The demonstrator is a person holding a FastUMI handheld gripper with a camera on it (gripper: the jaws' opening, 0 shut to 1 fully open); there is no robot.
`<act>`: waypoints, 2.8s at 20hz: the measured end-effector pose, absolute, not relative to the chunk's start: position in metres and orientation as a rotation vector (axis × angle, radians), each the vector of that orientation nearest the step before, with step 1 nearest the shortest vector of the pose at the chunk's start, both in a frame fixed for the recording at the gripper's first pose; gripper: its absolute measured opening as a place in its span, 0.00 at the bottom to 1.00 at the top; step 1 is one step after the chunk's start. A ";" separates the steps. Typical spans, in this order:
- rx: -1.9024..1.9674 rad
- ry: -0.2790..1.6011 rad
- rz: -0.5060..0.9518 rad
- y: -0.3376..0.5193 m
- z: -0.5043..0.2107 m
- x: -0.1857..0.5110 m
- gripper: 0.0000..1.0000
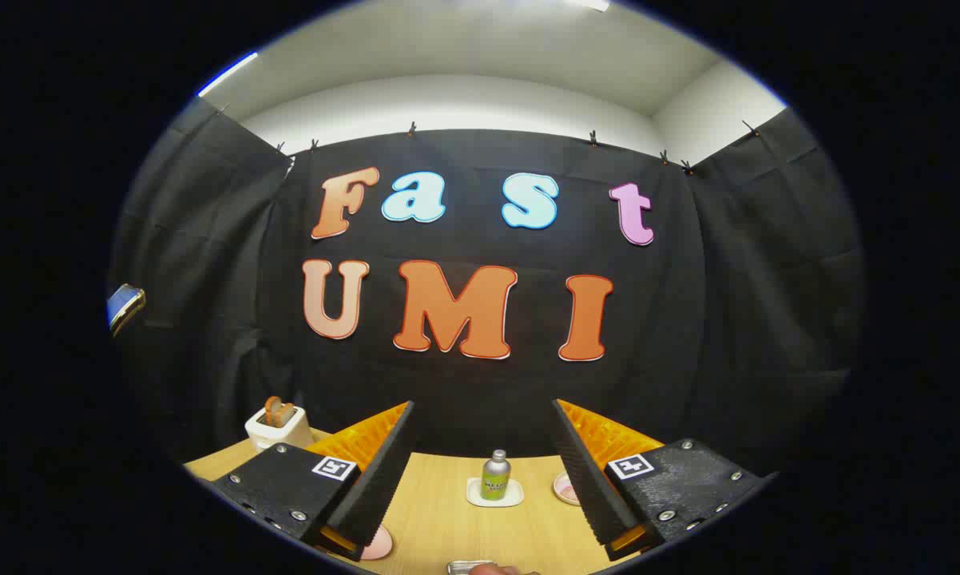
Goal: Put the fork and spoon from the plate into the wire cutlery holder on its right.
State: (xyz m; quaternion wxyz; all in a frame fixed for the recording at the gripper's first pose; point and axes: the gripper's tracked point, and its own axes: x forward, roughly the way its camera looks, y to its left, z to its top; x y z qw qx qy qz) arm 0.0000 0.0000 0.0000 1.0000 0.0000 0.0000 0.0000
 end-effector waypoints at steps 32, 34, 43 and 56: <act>-0.020 0.358 0.118 0.101 -0.105 0.006 0.99; -0.014 0.464 0.145 0.118 -0.135 0.003 0.99; -0.017 0.951 0.225 0.177 -0.264 -0.031 0.98; -0.126 1.368 0.270 0.218 -0.390 -0.060 0.67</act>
